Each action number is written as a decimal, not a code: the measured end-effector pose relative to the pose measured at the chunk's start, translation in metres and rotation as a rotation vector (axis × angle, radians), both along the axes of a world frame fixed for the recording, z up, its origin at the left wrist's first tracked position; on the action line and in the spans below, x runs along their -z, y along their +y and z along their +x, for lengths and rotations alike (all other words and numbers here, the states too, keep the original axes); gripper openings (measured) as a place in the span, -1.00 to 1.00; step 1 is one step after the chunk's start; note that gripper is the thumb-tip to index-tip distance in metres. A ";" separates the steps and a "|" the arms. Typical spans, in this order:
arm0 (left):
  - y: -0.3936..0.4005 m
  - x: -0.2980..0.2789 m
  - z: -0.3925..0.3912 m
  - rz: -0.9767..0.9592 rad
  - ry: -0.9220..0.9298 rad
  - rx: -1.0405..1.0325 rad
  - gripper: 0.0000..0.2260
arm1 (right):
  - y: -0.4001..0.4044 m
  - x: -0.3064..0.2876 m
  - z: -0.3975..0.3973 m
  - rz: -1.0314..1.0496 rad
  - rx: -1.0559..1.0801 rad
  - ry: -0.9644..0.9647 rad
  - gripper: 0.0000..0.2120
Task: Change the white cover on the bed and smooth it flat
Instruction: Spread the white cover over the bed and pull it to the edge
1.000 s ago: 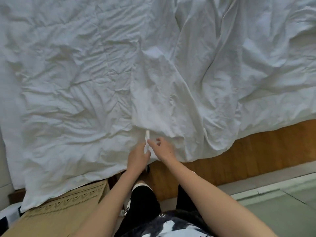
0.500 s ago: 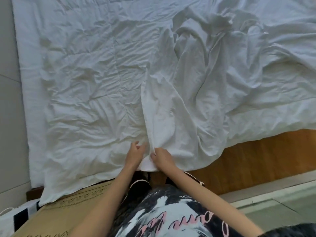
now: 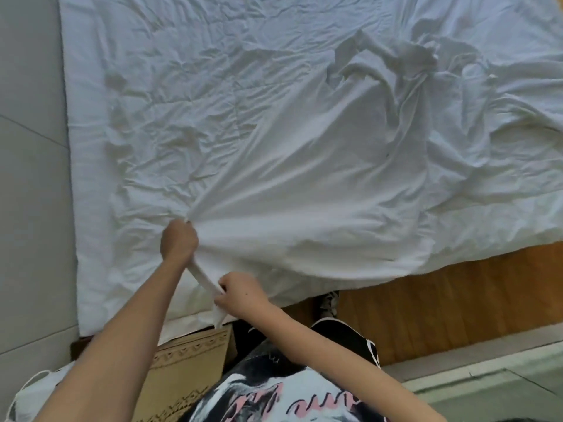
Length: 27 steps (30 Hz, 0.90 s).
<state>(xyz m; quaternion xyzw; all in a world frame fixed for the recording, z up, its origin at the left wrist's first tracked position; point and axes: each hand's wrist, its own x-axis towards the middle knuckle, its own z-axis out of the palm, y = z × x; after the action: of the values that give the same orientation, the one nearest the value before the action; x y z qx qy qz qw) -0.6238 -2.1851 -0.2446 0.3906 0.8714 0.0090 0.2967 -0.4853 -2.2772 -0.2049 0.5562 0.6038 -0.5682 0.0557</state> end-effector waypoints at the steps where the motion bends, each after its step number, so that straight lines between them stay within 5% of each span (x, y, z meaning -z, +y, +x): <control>1: -0.003 -0.003 -0.029 0.011 0.030 -0.036 -0.71 | 0.002 0.001 -0.016 0.032 -0.042 -0.029 -0.79; 4: -0.014 -0.010 -0.103 0.024 0.059 -0.109 -0.72 | 0.008 0.001 -0.068 0.109 -0.065 -0.032 -0.67; 13: -0.043 0.009 -0.243 0.063 0.122 0.013 -0.80 | -0.029 -0.006 -0.235 0.095 -0.301 0.203 -0.74; 18: -0.103 0.043 -0.318 -0.007 0.247 0.089 -0.75 | -0.058 0.010 -0.309 -0.082 -0.473 0.295 -0.84; 21: -0.127 0.073 -0.337 -0.072 0.324 0.107 -0.75 | -0.070 0.026 -0.314 -0.274 -0.541 0.298 -0.67; 24: -0.125 0.108 -0.317 -0.138 0.307 0.023 -0.78 | -0.065 0.055 -0.287 -0.295 -0.369 0.207 -0.60; 27: -0.117 0.129 -0.276 -0.134 0.276 -0.021 -0.55 | -0.044 0.091 -0.235 -0.244 -0.236 0.051 -0.61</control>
<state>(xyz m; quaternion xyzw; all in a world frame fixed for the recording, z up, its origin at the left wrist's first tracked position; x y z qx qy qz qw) -0.8999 -2.3022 -0.3741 0.3582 0.9066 -0.0998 0.1996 -0.7202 -2.3212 -0.2956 0.4560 0.5928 -0.6406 0.1740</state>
